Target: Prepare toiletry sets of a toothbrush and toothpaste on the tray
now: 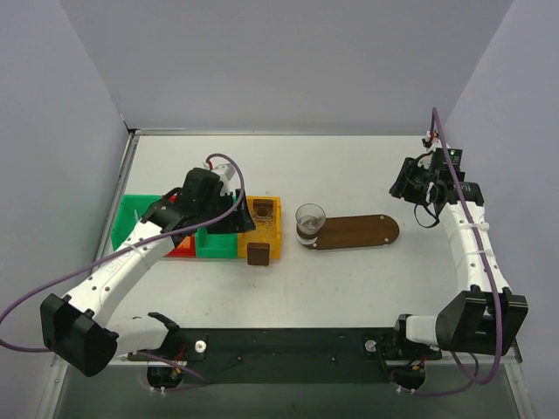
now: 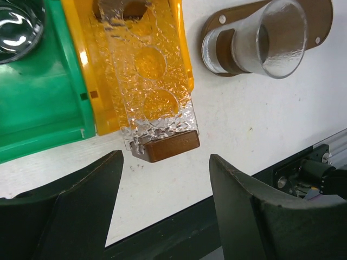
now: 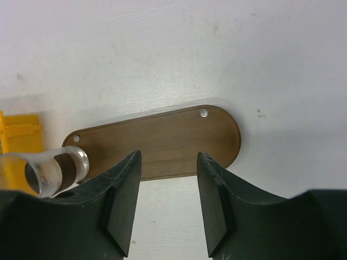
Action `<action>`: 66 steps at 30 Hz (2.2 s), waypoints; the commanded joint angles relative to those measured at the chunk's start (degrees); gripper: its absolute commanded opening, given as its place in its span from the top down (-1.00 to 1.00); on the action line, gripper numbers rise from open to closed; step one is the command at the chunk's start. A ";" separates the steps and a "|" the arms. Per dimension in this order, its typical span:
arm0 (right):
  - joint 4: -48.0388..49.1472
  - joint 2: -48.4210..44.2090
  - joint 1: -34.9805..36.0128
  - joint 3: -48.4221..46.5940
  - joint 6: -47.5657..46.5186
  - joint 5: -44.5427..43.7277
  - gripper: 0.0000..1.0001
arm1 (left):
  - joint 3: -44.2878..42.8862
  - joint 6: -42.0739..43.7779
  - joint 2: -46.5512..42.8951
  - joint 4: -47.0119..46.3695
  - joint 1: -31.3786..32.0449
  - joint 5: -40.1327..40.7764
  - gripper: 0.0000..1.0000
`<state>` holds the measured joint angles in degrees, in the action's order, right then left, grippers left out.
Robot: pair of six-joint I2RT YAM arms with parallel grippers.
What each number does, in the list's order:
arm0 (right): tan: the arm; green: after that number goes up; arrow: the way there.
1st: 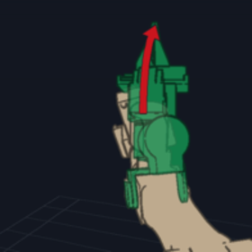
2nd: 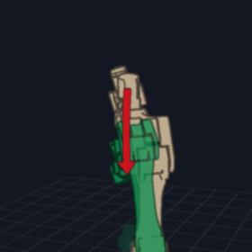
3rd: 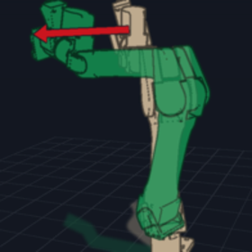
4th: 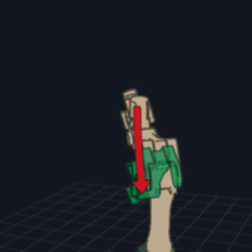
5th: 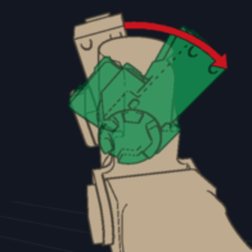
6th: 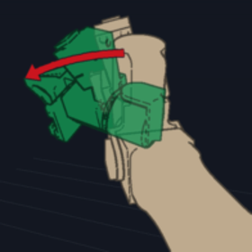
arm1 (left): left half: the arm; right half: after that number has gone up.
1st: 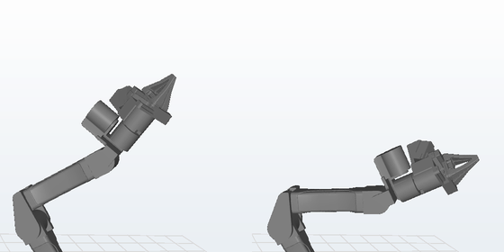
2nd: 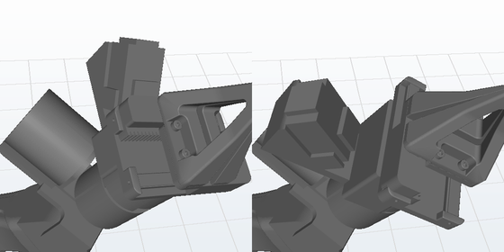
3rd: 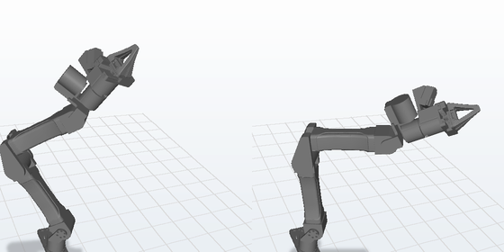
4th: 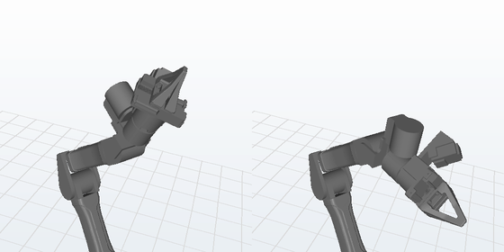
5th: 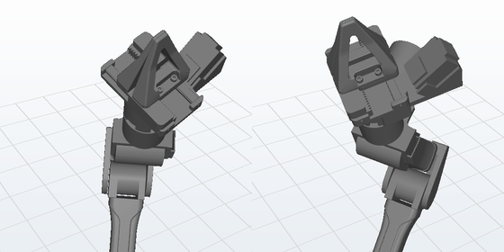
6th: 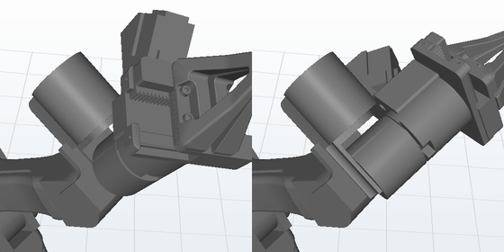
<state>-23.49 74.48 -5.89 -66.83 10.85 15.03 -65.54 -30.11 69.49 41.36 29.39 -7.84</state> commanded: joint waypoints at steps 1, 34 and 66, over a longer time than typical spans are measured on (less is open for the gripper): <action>-2.00 -2.67 2.28 -2.08 1.19 3.16 0.17 | 4.18 -6.18 0.91 -7.25 1.11 -1.83 -0.50; -0.86 -8.65 6.95 2.14 3.47 7.12 0.15 | 2.61 -0.48 11.80 -7.70 6.82 13.54 -0.31; 0.02 -8.56 7.03 3.28 3.74 7.03 0.15 | -3.10 2.16 15.41 -0.41 10.25 17.33 0.94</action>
<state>-24.47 66.96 0.84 -64.16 14.13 21.47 -65.65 -29.02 87.02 39.59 39.33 10.28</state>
